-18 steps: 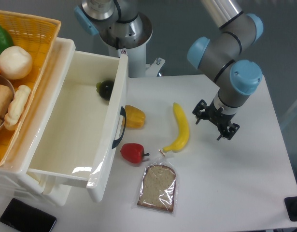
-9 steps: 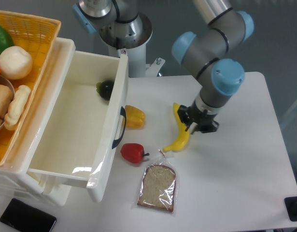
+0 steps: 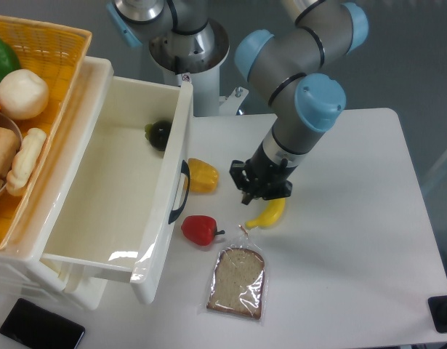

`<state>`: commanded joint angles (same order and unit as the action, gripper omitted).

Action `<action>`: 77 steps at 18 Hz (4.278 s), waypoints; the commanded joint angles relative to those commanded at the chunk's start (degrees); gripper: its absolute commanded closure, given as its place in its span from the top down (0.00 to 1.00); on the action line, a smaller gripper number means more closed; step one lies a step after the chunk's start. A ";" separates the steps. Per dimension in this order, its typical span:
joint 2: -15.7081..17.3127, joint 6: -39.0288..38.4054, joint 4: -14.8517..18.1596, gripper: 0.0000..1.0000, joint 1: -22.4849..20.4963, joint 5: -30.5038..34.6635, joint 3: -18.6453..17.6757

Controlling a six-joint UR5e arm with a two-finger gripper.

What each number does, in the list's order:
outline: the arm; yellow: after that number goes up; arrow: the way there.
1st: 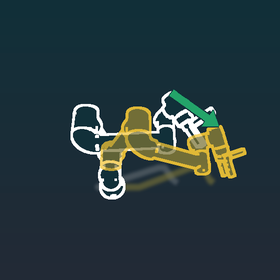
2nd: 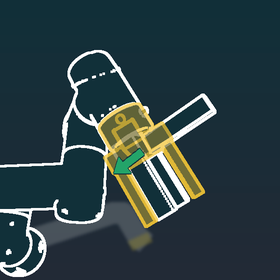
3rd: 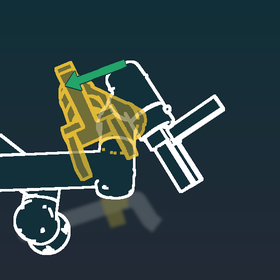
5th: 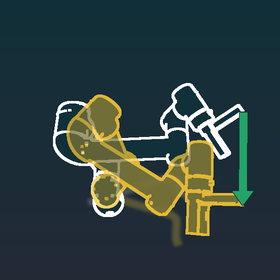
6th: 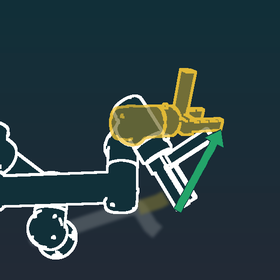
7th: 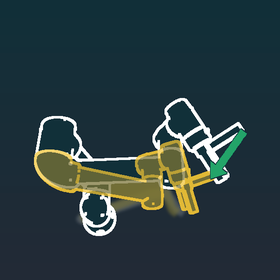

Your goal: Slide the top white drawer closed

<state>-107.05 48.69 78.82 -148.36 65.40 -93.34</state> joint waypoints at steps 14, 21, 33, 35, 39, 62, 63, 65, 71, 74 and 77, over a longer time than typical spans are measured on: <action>0.88 0.09 4.76 0.00 2.20 -6.16 0.09; 1.67 0.44 8.10 0.00 2.11 -6.69 1.67; 2.64 0.44 9.77 0.00 2.46 -7.39 1.67; 2.72 0.44 10.03 0.00 2.81 -7.39 1.67; 2.99 0.35 10.30 0.00 4.04 -7.57 1.67; 3.78 -4.04 10.12 0.00 13.27 -8.71 0.70; 3.78 -4.22 10.12 0.00 13.62 -8.71 0.70; 3.69 -4.48 9.95 0.00 14.15 -8.71 0.70; 3.52 -4.31 9.68 0.00 14.15 -8.71 0.79; 3.34 -3.78 9.51 0.14 13.19 -8.36 0.88; 3.43 -3.86 9.33 0.99 9.86 -8.01 1.58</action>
<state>-103.62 44.83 88.15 -138.50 57.39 -91.76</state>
